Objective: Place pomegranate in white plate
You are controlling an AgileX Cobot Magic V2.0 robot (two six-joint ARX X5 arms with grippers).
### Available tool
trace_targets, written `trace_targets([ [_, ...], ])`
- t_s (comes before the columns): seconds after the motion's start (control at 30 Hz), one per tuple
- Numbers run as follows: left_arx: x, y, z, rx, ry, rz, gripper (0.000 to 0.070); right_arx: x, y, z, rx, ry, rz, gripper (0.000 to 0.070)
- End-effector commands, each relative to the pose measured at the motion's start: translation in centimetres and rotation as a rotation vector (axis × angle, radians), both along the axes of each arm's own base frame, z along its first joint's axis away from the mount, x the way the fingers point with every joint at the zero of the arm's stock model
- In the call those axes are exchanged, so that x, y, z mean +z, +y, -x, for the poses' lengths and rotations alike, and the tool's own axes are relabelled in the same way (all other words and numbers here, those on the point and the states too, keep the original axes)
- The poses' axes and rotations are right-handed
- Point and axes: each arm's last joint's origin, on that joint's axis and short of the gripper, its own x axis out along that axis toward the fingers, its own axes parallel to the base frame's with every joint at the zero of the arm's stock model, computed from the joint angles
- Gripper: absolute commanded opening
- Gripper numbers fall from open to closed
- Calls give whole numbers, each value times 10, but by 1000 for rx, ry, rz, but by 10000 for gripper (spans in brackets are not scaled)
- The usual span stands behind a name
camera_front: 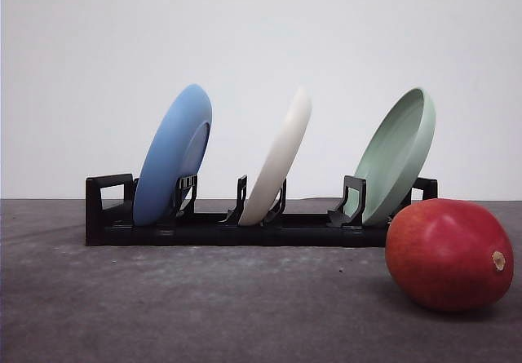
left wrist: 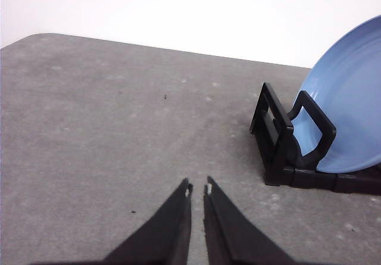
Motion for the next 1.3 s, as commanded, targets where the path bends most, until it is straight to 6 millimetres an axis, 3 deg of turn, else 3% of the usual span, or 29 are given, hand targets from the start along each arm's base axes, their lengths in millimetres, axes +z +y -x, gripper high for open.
trace_targets([
  [0.0,-2,0,-1,4,0,5,17,0,0,0,-1,-8,0,45],
  [0.43,6,0,-1,15,-82,152,16,4,0,-1,1,-49,-5,45],
  [0.57,17,0,0,9,-166,159,14,13,0,0,3,-114,-131,44],
  [0.83,57,1,12,28,-196,158,14,54,0,10,13,-227,-316,2],
  [1.1,105,1,28,64,9,153,14,106,-1,35,15,-74,-342,2],
  [1.27,132,0,29,52,131,141,13,129,0,37,14,55,-310,2],
])
